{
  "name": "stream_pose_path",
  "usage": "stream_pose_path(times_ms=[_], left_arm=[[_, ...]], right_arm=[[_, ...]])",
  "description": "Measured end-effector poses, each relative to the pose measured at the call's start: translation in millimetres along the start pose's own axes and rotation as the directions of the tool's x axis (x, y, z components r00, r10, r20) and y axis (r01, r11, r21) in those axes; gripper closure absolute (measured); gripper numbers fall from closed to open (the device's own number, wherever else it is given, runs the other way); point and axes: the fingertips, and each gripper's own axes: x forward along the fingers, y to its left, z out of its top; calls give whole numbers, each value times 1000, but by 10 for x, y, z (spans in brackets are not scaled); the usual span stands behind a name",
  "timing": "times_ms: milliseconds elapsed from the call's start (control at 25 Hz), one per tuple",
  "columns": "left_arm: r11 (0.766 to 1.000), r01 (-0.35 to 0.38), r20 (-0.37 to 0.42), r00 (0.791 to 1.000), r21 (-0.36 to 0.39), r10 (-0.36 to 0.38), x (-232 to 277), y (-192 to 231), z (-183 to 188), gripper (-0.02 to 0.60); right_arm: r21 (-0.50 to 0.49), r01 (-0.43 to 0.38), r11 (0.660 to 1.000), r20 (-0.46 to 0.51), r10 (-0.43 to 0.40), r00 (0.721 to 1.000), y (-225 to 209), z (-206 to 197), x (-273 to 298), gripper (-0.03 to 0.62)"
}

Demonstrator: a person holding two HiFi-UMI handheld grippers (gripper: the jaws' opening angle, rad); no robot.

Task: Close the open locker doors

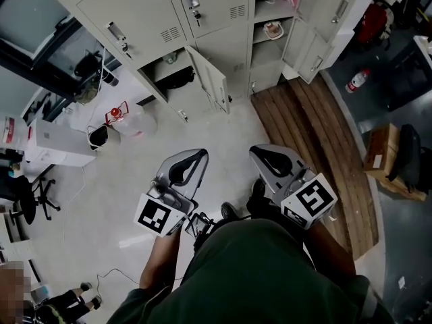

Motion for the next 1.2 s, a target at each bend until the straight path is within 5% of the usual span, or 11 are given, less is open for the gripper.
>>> stream_pose_path(times_ms=[600,1200], left_arm=[[992,-128,-21,992,-5,128,1011,195,1,577],[989,-149,-25,988,-9,149,1226,503,-48,577]], right_arm=[[-2,-131,991,-30,131,991,-1052,-17,95,588],[30,-145,989,-59,147,987,-1419,-112,347,588]])
